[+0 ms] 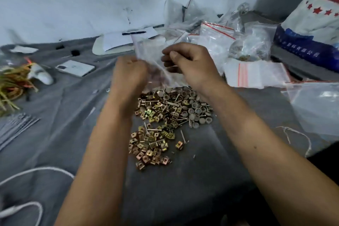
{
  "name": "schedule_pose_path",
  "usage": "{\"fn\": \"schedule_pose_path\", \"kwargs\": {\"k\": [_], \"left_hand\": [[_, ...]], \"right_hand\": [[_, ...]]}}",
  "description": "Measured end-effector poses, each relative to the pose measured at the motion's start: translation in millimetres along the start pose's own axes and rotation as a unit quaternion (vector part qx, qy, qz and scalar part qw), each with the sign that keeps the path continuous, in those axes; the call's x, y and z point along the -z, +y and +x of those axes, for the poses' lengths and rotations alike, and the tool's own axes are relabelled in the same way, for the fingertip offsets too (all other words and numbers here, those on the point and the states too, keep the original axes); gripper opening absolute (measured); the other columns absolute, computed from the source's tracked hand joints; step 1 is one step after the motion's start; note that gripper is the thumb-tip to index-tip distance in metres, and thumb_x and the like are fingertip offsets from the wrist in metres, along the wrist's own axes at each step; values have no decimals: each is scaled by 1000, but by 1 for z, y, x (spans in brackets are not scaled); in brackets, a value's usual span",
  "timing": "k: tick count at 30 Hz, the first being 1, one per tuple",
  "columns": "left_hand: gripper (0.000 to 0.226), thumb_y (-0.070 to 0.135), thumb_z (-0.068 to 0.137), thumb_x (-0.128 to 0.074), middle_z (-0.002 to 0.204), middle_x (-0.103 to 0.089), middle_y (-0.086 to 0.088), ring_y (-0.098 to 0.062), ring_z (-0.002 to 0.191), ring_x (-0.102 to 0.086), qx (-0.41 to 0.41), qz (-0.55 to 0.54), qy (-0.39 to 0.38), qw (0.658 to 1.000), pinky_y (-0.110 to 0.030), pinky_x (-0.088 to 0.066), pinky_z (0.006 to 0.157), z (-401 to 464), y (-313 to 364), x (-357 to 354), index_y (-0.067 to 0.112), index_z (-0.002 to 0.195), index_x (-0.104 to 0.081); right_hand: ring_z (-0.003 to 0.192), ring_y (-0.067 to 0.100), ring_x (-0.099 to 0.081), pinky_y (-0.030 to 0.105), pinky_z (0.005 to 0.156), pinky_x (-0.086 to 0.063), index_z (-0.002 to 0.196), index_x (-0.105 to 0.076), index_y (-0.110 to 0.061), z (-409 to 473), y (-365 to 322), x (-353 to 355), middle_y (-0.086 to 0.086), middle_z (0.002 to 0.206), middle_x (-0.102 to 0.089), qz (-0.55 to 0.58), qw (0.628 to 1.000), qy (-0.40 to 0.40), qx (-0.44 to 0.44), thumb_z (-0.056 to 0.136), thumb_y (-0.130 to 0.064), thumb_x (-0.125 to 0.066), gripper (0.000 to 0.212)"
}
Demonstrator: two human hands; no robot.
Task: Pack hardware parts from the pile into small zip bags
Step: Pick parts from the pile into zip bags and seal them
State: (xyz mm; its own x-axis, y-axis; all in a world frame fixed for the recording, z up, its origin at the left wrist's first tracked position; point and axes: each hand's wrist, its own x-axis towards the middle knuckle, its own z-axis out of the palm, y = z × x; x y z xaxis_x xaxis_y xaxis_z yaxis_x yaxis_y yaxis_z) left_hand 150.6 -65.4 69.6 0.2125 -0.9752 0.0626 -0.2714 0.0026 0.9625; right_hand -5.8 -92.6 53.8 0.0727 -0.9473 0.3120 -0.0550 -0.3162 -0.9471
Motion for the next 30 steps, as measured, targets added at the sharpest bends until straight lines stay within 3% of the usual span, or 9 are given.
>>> {"fn": "schedule_pose_path", "kwargs": {"k": [2,4,7,9,12,15,18,24,30], "left_hand": [[22,2,91,-58,94,-75,-24,-43,93,-74,4,37,114,993,-56,-62,87,13,-16,54,6,75,-73],[22,22,93,-53,100,-75,-16,-36,93,-75,-4,86,223,971,-49,-61,91,18,-28,100,12,88,-72],[28,54,84,-48,75,-68,14,6,57,-63,-27,120,349,929,-22,-53,58,12,-38,136,31,85,-64],[26,65,80,-45,68,-59,16,16,52,-52,-47,157,417,894,-29,-48,57,8,-40,142,42,75,-56],[14,53,82,-52,77,-67,19,5,69,-63,-99,154,482,857,-28,-54,72,6,-36,126,46,78,-63],[20,35,91,-61,92,-78,-1,-22,87,-71,-123,211,404,881,-29,-48,77,12,-50,79,22,96,-75],[20,22,100,-58,99,-75,-11,-32,93,-66,-127,276,298,905,-36,-44,74,13,-70,40,13,101,-75],[21,14,102,-58,101,-67,-16,-35,99,-58,-177,319,273,890,-30,-31,76,6,-83,29,6,105,-77],[13,15,93,-71,89,-72,-8,-29,85,-65,-193,263,247,912,-43,-50,78,-4,-99,29,9,95,-82]], "right_hand": [[87,10,-74,29,82,-61,102,-75,-17,1,6,-12,-3,94,-77,-58,998,-7,26,101,-11,-63,14],[90,7,-70,26,87,-57,107,-75,-19,5,21,-16,-7,99,-75,-209,976,9,56,99,-23,-67,11],[127,27,-53,46,109,-44,139,-58,-22,14,47,-15,6,137,-61,-483,874,12,48,98,-49,-61,49],[146,36,-34,54,118,-33,156,-35,-31,17,57,-18,10,161,-36,-522,851,-50,17,95,-62,-56,71],[150,39,-30,57,120,-31,159,-24,-44,22,70,-31,6,168,-25,-522,842,-136,-12,94,-74,-46,75],[147,39,-34,59,116,-34,156,-30,-45,24,71,-43,6,165,-30,-547,826,-140,1,93,-78,-39,71],[145,38,-38,57,114,-38,156,-32,-43,15,72,-48,8,163,-33,-543,823,-164,41,96,-73,-40,67],[137,36,-43,51,113,-37,148,-48,-35,-6,68,-62,11,151,-44,-527,814,-209,123,101,-62,-40,55],[136,30,-43,48,114,-32,144,-54,-26,-21,70,-76,7,147,-50,-485,821,-235,188,102,-44,-47,47]]}}
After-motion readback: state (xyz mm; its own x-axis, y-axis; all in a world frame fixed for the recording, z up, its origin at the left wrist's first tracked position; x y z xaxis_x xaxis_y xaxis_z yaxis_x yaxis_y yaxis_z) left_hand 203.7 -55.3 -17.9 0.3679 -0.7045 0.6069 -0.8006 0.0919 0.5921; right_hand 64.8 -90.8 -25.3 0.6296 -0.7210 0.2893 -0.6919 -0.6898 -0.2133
